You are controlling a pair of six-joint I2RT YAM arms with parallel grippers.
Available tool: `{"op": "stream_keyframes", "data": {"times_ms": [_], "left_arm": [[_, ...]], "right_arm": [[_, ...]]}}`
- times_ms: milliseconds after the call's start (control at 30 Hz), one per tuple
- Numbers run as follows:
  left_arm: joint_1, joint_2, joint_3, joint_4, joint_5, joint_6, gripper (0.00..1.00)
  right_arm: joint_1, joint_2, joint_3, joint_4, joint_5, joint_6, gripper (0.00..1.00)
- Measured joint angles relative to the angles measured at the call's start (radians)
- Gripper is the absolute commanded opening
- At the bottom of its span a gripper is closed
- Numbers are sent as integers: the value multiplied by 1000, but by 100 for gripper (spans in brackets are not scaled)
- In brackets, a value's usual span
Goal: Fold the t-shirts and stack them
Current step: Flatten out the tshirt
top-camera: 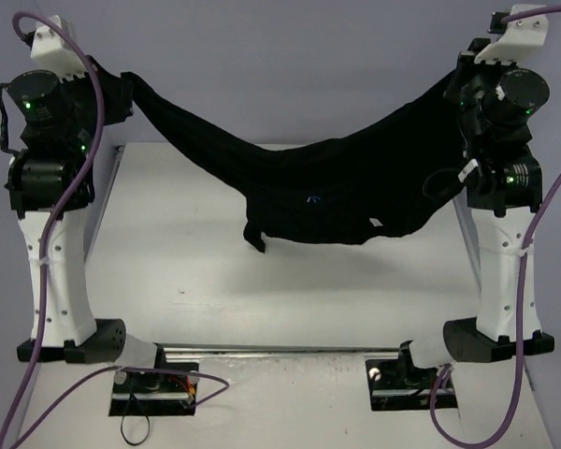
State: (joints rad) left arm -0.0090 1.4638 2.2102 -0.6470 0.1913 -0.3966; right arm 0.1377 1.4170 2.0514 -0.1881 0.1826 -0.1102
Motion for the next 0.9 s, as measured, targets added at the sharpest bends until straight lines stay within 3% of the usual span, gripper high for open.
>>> {"op": "stream_keyframes", "data": {"times_ms": [233,400,500,567,667,800,900], "left_arm": [[-90,-196,-191,-30,-159,73,0],[-98,-292,-515,55,-277,97,0],[-98,-313,-722,90,-339,105,0],[-98,-281,-837,130,-367,107,0],[-98,-222,-952,153,-388,108,0],[-98,-183,-990,174,-402,118,0],[-98,-178,-966,200,-411,132,0]], "right_arm": [[-1,183,116,34,-134,29,7],[18,454,135,38,-234,55,10],[44,642,140,33,-258,59,28],[66,751,140,21,-260,68,47],[94,867,133,-8,-261,93,58],[119,870,69,-30,-254,130,59],[120,717,-134,1,-241,175,59]]}}
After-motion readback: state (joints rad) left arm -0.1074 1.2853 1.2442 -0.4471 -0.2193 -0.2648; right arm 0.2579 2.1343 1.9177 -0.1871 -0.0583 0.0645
